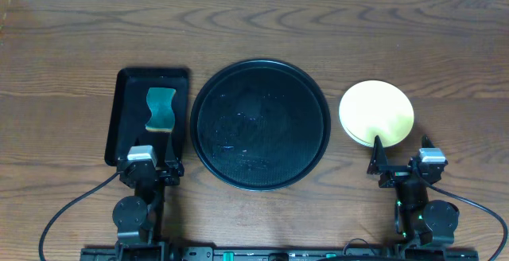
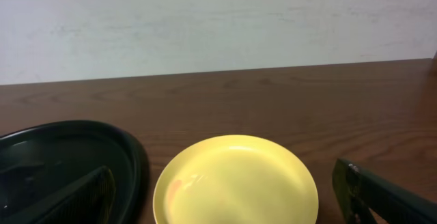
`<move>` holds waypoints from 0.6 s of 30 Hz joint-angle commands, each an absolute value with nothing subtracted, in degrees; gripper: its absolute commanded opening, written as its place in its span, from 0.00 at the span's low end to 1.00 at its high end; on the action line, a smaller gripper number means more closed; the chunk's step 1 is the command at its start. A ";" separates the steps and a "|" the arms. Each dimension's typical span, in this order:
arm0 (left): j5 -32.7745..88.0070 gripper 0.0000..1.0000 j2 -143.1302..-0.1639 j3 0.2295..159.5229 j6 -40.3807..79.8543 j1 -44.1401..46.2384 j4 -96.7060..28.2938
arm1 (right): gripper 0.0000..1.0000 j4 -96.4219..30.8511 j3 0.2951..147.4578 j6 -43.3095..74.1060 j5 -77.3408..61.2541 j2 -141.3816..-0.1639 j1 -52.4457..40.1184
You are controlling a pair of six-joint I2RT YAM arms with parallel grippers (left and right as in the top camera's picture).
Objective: Clean dirty plates on tray and stack at the side
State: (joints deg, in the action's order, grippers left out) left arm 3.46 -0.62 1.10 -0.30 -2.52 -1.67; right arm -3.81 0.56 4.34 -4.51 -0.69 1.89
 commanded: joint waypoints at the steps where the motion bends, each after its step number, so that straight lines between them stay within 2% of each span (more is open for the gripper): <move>1: 3.01 0.73 -0.25 0.23 -1.50 -2.44 -3.79 | 0.99 -3.86 0.32 5.10 -4.80 -0.32 1.41; 18: 3.01 0.73 -0.73 0.23 -1.50 -2.44 -3.79 | 0.99 -3.86 0.32 5.10 -4.80 -0.32 1.41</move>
